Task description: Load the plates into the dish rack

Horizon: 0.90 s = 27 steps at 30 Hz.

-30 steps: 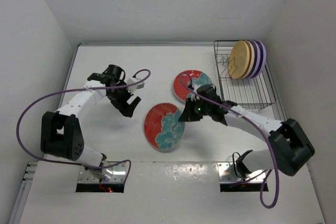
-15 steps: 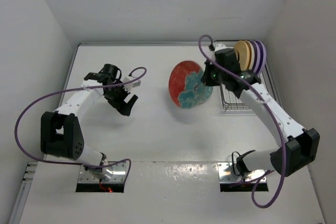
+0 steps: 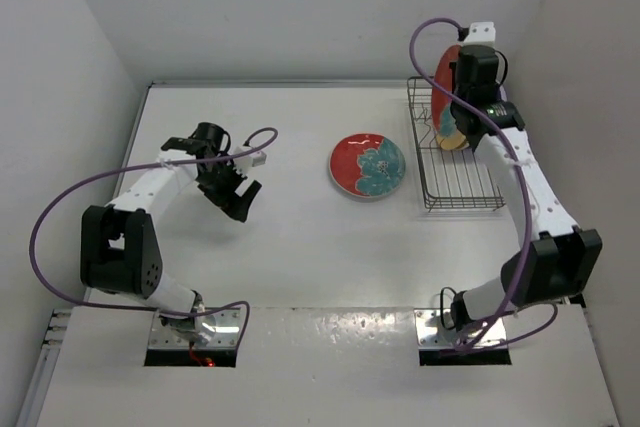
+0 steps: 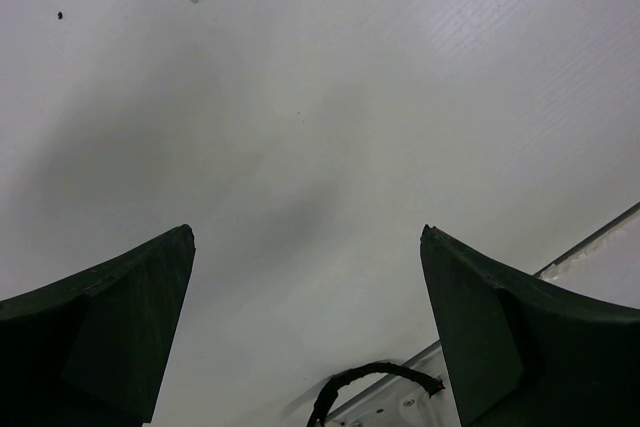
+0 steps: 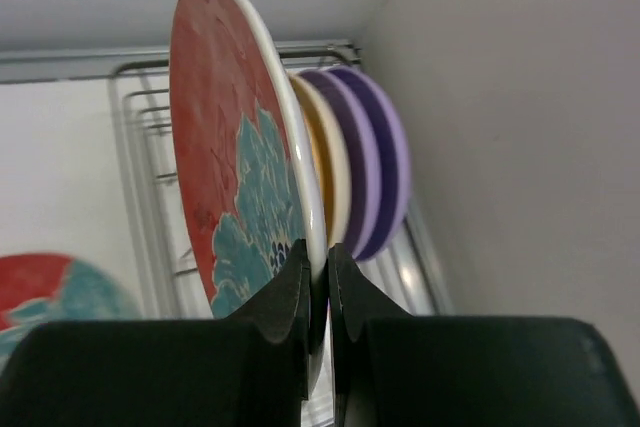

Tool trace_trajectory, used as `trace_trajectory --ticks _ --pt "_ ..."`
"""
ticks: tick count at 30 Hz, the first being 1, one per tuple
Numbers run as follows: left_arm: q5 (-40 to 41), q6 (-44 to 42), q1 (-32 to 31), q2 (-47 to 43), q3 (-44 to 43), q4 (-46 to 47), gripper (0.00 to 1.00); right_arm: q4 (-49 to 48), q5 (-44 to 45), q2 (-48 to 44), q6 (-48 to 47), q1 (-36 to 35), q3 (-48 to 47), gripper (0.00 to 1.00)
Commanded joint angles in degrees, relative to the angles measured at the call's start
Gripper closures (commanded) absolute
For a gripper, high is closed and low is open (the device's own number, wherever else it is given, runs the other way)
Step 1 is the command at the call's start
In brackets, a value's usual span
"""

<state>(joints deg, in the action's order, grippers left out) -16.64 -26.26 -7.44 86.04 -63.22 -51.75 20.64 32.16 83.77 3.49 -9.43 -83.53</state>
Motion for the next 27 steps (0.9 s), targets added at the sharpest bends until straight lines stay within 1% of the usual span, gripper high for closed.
trace_trajectory --ticks 1,2,3,6,8,10,12,16,23,27 --pt "-0.3 0.6 0.7 0.5 -2.3 0.2 0.0 -19.5 7.8 1.7 -12.4 -0.1 -1.2 1.0" --pt "-0.3 0.6 0.7 1.1 -2.3 0.2 0.0 -20.2 8.0 2.3 -13.4 -0.1 -0.9 1.0" --pt "-0.3 0.6 1.2 1.1 -2.3 0.2 0.0 -23.0 9.0 2.8 -15.1 -0.1 -0.1 1.0" --pt "-0.3 1.1 1.2 2.3 -2.9 0.2 0.0 -25.3 9.3 4.6 -17.9 -0.1 0.2 1.0" --pt "-0.3 1.1 1.7 2.8 -2.9 0.2 0.0 -28.3 11.6 6.0 -19.2 -0.3 1.3 1.0" --pt "-0.3 1.1 1.7 2.8 -3.4 0.2 0.0 -34.6 13.2 6.8 -23.5 -0.7 2.9 1.0" --pt "-0.3 1.1 2.3 3.4 -3.9 0.2 0.0 -36.6 15.0 8.4 -25.1 -0.9 3.5 1.0" --pt "-0.8 1.1 2.3 4.6 -4.4 -0.3 0.0 -37.5 16.4 10.6 -23.7 -1.6 5.6 1.0" --pt "-0.8 1.1 2.3 5.1 -5.0 -0.3 0.0 -32.7 14.2 14.8 -12.5 -1.2 6.2 1.0" --pt "-0.8 1.1 2.8 5.1 -5.0 -0.3 0.0 -30.8 12.8 16.6 -9.4 -0.7 5.2 1.0"
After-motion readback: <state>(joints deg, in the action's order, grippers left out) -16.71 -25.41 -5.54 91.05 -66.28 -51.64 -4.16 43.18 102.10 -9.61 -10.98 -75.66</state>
